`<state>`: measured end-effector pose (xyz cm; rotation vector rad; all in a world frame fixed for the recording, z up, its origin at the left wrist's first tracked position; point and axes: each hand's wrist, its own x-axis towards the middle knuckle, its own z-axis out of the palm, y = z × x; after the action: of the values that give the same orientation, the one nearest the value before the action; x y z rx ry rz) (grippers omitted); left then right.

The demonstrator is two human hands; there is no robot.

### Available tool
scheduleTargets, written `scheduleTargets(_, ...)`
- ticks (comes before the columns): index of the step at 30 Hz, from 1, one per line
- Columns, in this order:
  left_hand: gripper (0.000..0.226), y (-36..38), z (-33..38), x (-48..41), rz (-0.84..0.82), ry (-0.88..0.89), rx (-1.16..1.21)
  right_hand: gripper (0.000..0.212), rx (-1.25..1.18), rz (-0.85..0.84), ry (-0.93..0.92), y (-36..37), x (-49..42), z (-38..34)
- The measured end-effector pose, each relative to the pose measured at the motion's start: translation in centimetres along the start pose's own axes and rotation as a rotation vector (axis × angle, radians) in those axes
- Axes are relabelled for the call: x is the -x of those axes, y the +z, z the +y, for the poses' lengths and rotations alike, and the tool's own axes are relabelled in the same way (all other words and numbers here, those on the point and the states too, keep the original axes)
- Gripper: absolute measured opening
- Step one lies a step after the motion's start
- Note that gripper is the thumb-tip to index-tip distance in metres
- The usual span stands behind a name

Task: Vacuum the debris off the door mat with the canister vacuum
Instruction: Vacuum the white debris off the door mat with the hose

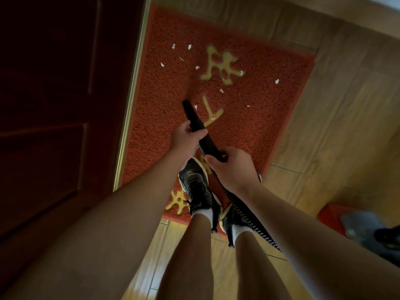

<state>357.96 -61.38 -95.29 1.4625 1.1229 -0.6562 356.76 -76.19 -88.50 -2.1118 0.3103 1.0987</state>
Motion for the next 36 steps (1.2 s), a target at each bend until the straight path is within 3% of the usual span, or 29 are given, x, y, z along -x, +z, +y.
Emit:
scheduleTargets(3,0.054,0.5,-0.4,0.4,0.003,0.005,-0.002,0.031,0.026,-0.002,0.007,-0.4,0.5,0.4)
scheduleTargets(6,0.065,1.0,-0.8,0.7,0.003,-0.003,0.003,0.029,0.042,-0.008,0.028,-0.8,1.0,0.8)
scheduleTargets(10,0.058,1.5,-1.3,1.1,-0.005,0.008,-0.015,0.030,0.051,-0.012,0.030,-0.9,1.4,1.4)
scheduleTargets(20,0.074,2.7,-2.2,1.7,-0.014,-0.007,-0.039,0.027,-0.039,-0.015,0.050,-1.3,2.2,2.6)
scheduleTargets(29,0.050,4.3,-2.8,3.0,-0.030,-0.026,-0.041,0.025,0.006,-0.011,0.062,-2.2,3.0,4.4)
scheduleTargets(36,0.065,5.4,-3.5,3.6,-0.027,-0.027,-0.057,0.022,0.006,-0.005,0.074,-2.6,3.6,5.4)
